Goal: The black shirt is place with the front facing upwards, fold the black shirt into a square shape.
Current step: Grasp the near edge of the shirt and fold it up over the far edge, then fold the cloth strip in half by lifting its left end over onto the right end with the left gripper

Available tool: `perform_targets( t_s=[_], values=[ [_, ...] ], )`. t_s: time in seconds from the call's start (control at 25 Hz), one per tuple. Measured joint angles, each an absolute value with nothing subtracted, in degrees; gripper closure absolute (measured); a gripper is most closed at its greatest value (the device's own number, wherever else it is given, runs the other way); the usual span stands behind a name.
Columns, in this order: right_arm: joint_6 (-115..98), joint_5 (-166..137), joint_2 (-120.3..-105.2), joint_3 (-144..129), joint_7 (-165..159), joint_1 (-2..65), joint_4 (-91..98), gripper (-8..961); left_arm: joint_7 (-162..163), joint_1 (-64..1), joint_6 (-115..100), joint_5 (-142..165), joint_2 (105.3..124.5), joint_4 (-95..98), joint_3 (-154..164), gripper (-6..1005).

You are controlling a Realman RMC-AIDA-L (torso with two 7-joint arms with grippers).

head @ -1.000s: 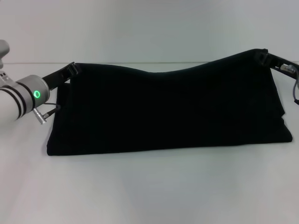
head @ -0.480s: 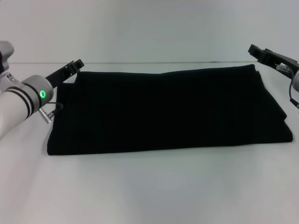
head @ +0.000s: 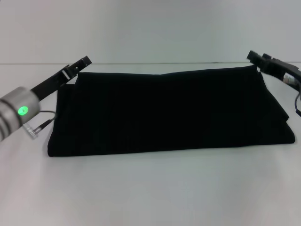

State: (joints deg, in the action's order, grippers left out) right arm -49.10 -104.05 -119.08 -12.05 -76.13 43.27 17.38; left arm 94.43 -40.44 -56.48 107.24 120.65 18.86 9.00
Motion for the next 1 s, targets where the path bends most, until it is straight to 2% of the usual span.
perform_targets(
  t_s=[0.08, 0.12, 0.24, 0.4, 0.52, 0.68, 1.0],
  values=[
    [-55.00, -104.10, -118.78, -13.41, -74.23, 41.25, 17.49, 441, 95.64, -37.90, -63.79, 107.25, 119.39, 18.76, 9.22, 333],
    [-61.59, -104.13, -118.44, -14.79, -71.34, 38.86, 17.56, 440, 97.68, -35.48, -69.66, 107.64, 117.91, 18.50, 9.89, 318],
    [-67.08, -104.15, -118.27, -16.19, -67.78, 36.57, 17.62, 437, 99.84, -33.20, -73.50, 107.86, 116.81, 18.45, 10.89, 171],
    [-75.11, -104.17, -118.06, -23.28, -60.65, 32.61, 19.22, 316, 108.44, -28.32, -78.30, 108.04, 114.84, 19.30, 13.33, 126],
    [-78.81, -104.16, -118.64, -29.76, -57.28, 30.42, 21.56, 217, 113.94, -26.02, -81.88, 108.31, 113.28, 20.05, 16.78, 92],
    [-82.17, -104.15, -119.38, -33.08, -50.14, 28.20, 21.51, 65, 122.66, -22.95, -86.58, 110.60, 113.34, 24.45, 18.88, 47],
    [-81.09, -104.14, -119.71, -35.95, -44.55, 27.32, 19.00, 8, 138.09, -22.53, -86.34, 122.12, 112.99, 26.78, 18.61, 57]
  ],
)
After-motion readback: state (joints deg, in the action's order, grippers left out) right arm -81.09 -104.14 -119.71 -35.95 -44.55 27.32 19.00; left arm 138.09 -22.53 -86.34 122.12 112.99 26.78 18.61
